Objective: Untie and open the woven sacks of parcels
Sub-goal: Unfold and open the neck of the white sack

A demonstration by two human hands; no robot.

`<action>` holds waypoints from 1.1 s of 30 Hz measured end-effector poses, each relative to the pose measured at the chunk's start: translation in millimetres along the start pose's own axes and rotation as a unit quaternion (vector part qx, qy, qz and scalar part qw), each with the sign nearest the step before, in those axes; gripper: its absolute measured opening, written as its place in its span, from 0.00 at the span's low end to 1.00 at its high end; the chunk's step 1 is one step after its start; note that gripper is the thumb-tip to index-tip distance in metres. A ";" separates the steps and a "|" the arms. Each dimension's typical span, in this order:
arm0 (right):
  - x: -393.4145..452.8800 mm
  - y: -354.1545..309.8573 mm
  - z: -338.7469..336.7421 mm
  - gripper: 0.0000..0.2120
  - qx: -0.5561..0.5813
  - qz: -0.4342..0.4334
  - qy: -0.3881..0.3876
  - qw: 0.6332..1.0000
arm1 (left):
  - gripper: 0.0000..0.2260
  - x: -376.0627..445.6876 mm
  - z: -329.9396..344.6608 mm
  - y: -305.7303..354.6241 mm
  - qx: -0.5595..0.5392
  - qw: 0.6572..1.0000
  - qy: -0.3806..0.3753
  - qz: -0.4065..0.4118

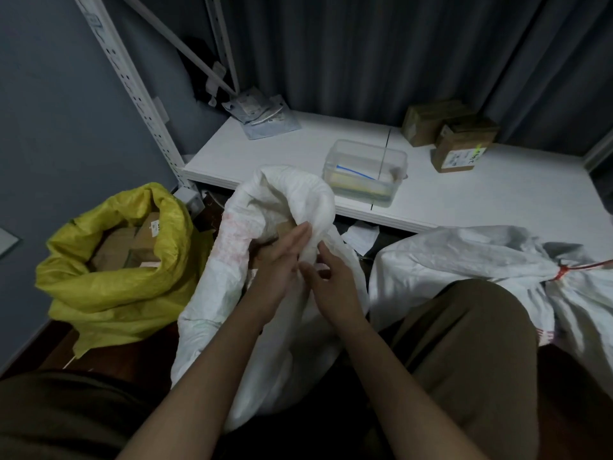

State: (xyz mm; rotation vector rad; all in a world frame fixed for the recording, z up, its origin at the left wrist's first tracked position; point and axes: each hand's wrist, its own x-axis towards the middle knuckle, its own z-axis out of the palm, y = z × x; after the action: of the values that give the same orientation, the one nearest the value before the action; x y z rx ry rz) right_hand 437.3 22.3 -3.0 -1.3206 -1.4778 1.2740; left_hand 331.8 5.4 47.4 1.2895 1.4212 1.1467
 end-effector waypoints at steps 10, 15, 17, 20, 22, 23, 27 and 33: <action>18.6 -13.3 -6.9 0.11 0.244 0.118 0.049 0.961 | 0.12 6.8 -9.7 -13.7 0.151 0.986 0.031 -0.060; 10.7 -5.7 -7.0 0.07 0.008 0.024 0.101 0.995 | 0.13 21.1 -3.2 -6.5 0.203 0.978 0.058 -0.007; 5.4 -3.7 -4.8 0.07 0.056 0.047 0.060 0.996 | 0.19 25.6 -1.0 -7.6 0.169 0.985 0.002 -0.020; 7.9 -1.2 -4.8 0.07 0.119 0.075 0.027 0.990 | 0.22 25.1 -0.2 -9.9 0.064 0.991 -0.063 -0.097; 14.6 -0.9 -4.8 0.08 0.137 0.112 0.034 0.984 | 0.26 22.8 -4.4 -14.7 -0.008 0.988 -0.077 -0.135; 19.0 -1.4 -3.2 0.08 0.151 0.137 0.038 0.978 | 0.28 22.5 -8.3 -16.8 -0.032 0.986 -0.079 -0.142; 37.3 -11.0 10.1 0.06 0.216 0.225 0.067 0.948 | 0.22 17.9 -12.4 -43.4 0.149 0.984 -0.040 -0.084; 73.4 -9.5 31.4 0.15 0.154 0.204 0.146 0.956 | 0.21 15.3 -20.3 -79.7 0.341 0.927 0.041 -0.152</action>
State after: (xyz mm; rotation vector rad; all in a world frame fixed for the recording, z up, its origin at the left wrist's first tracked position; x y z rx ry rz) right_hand 392.5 89.0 -5.7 -1.5666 -0.7868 1.4217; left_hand 295.6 16.3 -27.3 1.4087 2.1062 0.5016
